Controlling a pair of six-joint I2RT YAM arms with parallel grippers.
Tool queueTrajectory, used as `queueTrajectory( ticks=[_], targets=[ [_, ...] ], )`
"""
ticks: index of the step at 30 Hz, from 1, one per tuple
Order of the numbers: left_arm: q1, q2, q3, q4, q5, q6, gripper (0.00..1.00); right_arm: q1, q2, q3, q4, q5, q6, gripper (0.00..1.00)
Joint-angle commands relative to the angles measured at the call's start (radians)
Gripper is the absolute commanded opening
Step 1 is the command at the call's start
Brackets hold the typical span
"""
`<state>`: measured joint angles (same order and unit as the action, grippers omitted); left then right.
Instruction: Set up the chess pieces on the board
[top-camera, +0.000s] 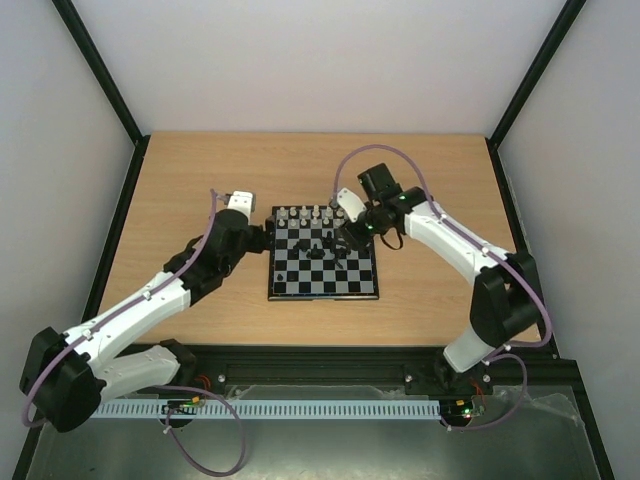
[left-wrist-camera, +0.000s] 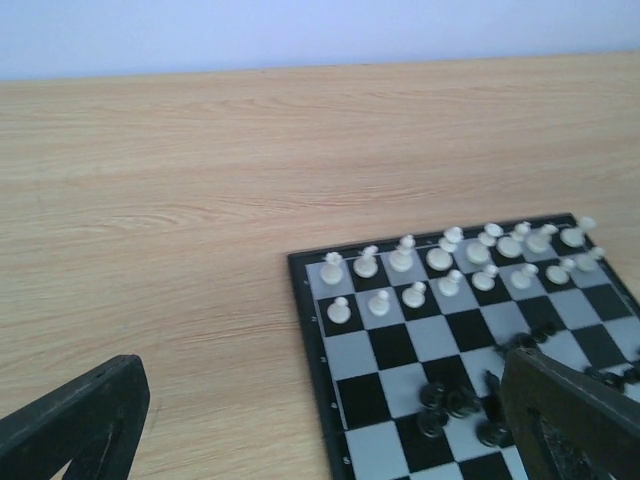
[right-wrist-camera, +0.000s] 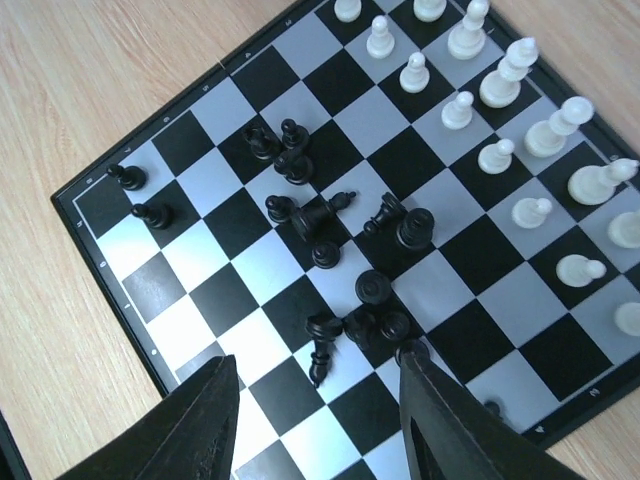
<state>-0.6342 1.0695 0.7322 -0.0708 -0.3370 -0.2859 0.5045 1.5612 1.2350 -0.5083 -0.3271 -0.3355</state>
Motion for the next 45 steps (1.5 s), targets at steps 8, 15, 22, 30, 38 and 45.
queueTrajectory(
  ticks=[8, 15, 22, 30, 38, 45],
  targets=[
    [0.053, 0.048, 0.101, -0.069, 0.009, 0.0, 0.99, 0.114, 0.233, 0.213, -0.113, 0.108, 0.034, 0.33],
    [0.052, -0.035, 0.058, -0.043, -0.023, 0.038, 0.99, 0.151, 0.358, 0.298, -0.17, 0.177, 0.044, 0.28],
    [0.051, -0.007, 0.067, -0.049, -0.012, 0.041, 0.99, 0.157, 0.427, 0.321, -0.207, 0.205, 0.056, 0.25],
    [0.052, -0.001, 0.065, -0.048, -0.007, 0.044, 0.99, 0.161, 0.446, 0.321, -0.213, 0.189, 0.058, 0.24],
    [0.051, 0.01, 0.068, -0.053, -0.001, 0.044, 0.99, 0.165, 0.456, 0.315, -0.21, 0.195, 0.055, 0.28],
    [0.052, 0.014, 0.069, -0.053, 0.007, 0.044, 0.99, 0.172, 0.479, 0.342, -0.223, 0.197, 0.05, 0.29]
  ],
)
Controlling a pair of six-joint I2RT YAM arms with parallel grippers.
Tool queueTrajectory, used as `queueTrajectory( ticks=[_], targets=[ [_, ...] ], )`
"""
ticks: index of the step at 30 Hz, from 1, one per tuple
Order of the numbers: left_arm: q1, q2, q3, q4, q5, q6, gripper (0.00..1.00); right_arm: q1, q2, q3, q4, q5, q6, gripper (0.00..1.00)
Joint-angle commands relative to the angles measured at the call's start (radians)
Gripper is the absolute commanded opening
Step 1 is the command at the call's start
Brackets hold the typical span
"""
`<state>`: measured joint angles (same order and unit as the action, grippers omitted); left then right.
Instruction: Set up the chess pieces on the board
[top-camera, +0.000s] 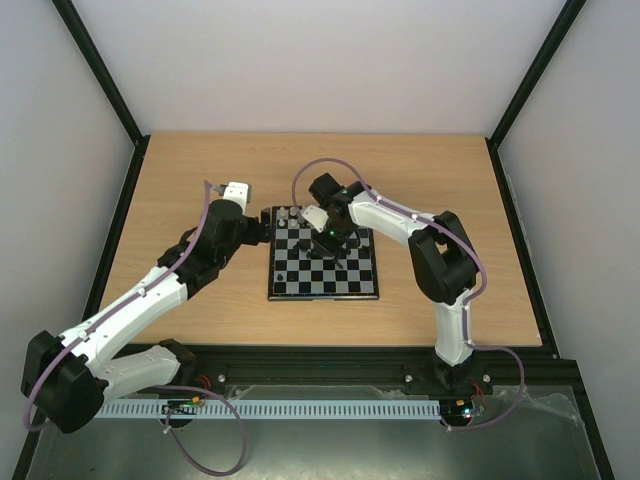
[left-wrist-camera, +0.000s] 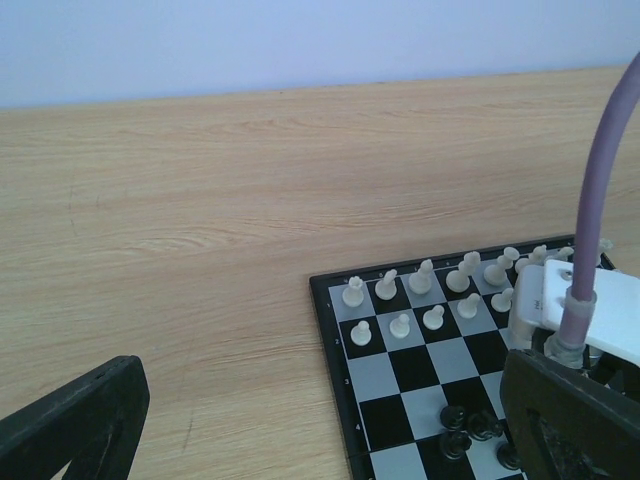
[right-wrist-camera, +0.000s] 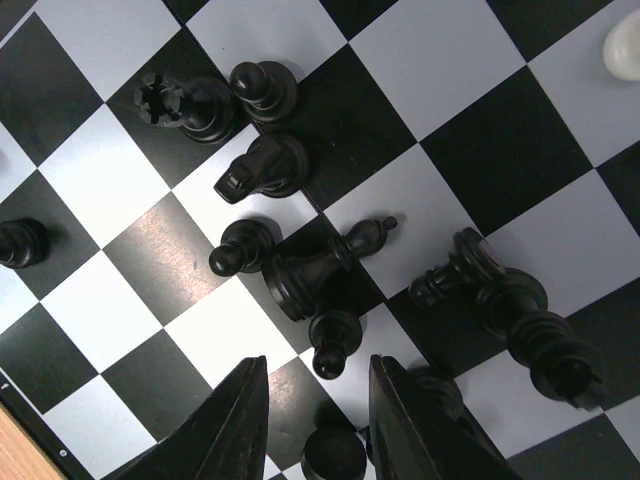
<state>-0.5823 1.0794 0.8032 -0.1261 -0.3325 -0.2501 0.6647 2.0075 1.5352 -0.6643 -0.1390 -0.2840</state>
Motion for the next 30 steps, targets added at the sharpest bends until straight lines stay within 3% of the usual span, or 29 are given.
queueTrajectory(
  ticks=[1, 16, 30],
  targets=[
    [0.0, 0.004, -0.001, 0.002, 0.003, 0.008, 0.99, 0.013, 0.035, 0.043, -0.067, 0.009, -0.001, 0.28],
    [0.0, 0.007, 0.0, 0.0, 0.006, 0.011, 0.99, 0.018, 0.012, 0.032, -0.076, 0.002, -0.003, 0.08],
    [0.0, 0.006, 0.0, 0.0, -0.009, 0.009, 0.99, 0.126, -0.089, -0.051, -0.089, -0.01, -0.029, 0.06]
  ],
)
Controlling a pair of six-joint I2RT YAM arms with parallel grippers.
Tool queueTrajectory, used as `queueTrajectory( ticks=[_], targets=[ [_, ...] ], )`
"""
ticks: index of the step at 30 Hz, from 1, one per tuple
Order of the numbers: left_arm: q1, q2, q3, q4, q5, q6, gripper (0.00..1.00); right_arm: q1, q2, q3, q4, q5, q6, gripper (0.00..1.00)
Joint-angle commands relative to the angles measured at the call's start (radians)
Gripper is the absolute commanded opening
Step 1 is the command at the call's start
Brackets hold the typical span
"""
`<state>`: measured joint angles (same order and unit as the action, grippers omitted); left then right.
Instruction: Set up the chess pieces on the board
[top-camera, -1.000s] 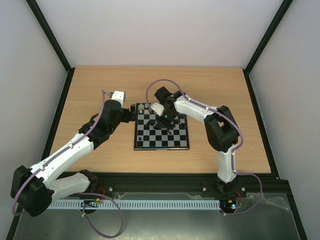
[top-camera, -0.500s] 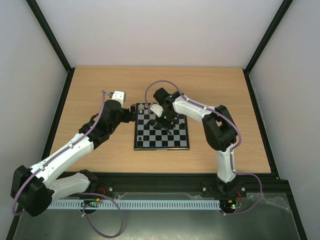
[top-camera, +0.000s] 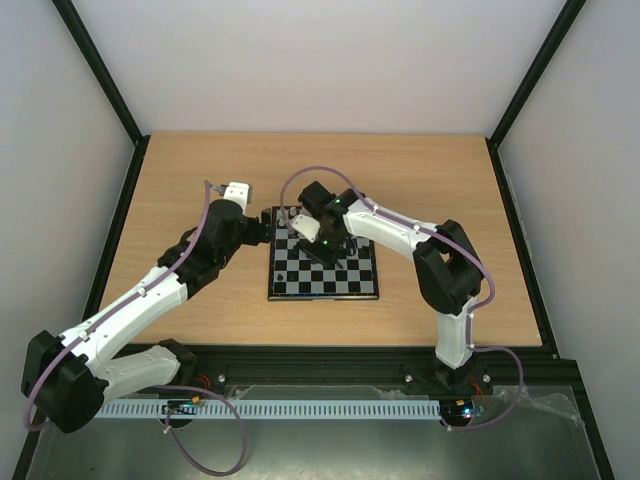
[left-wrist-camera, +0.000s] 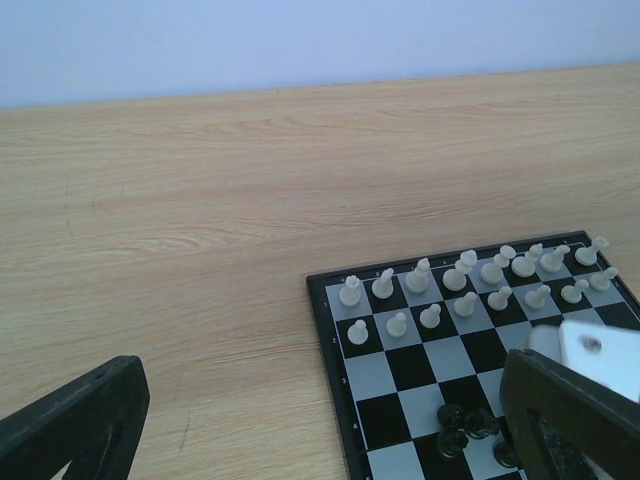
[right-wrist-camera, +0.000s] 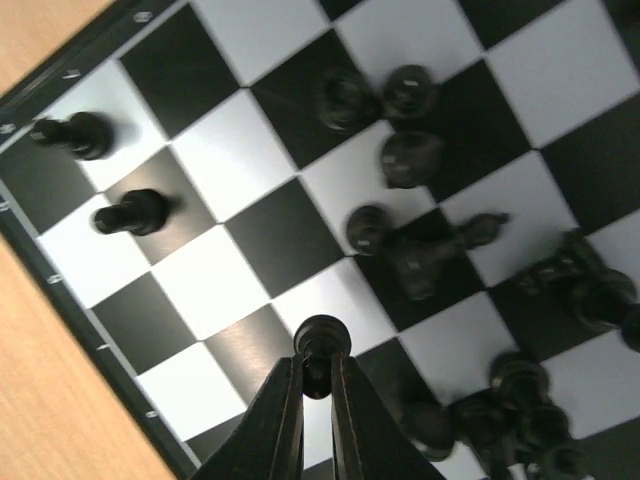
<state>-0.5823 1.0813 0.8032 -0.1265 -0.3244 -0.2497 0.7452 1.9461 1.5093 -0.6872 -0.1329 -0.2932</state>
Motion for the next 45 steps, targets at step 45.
queueTrajectory(
  ticks=[45],
  targets=[
    [0.0, -0.03, -0.006, -0.006, -0.145, -0.011, 0.99, 0.108, 0.003, 0.023, -0.093, 0.052, 0.007, 0.27]
  ],
)
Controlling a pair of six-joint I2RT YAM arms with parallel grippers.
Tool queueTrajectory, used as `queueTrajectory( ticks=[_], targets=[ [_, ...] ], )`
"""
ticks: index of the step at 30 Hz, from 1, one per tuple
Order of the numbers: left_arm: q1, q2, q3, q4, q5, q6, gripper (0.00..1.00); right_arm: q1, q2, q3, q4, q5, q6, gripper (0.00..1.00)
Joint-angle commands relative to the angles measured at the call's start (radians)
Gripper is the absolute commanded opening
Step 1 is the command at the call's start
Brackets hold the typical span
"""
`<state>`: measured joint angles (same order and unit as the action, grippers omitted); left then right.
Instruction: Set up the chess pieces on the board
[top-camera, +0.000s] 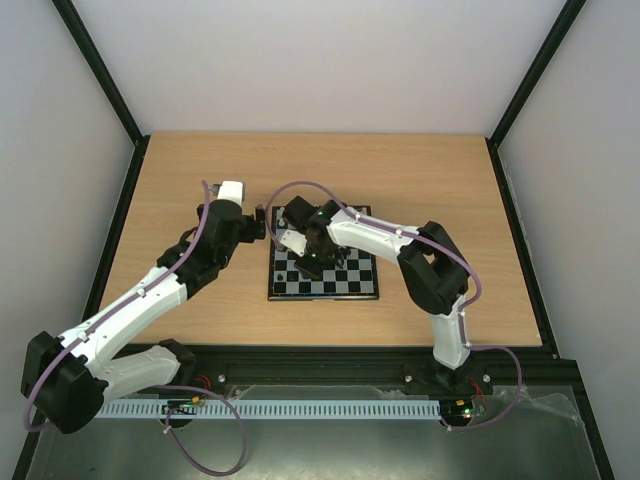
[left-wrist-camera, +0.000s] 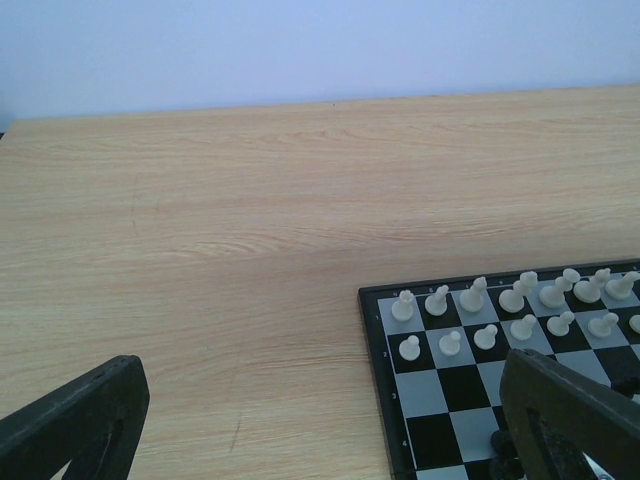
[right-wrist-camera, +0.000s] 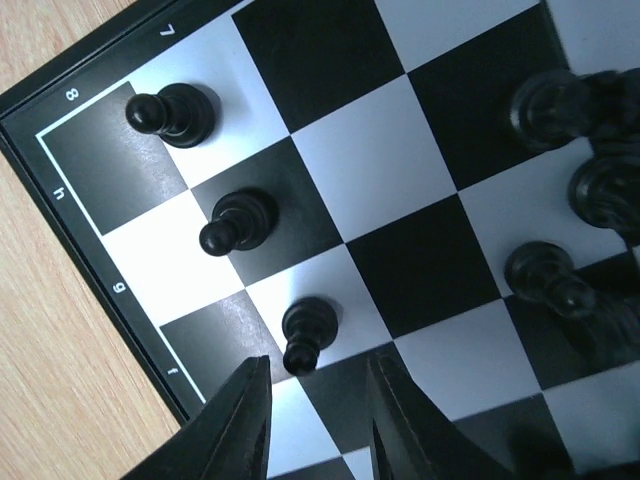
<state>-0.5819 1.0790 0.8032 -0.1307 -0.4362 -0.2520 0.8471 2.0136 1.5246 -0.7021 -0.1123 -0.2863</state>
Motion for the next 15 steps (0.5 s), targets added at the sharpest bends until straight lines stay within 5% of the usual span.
queueTrajectory(
  ticks=[1, 15],
  targets=[
    [0.0, -0.027, -0.005, -0.001, -0.031, -0.008, 0.99, 0.004, -0.071, 0.004, -0.081, 0.035, 0.0, 0.27],
    [0.0, -0.032, -0.007, -0.004, -0.039, -0.003, 0.99, -0.099, -0.036, 0.054, -0.032, 0.069, 0.108, 0.2]
  ],
)
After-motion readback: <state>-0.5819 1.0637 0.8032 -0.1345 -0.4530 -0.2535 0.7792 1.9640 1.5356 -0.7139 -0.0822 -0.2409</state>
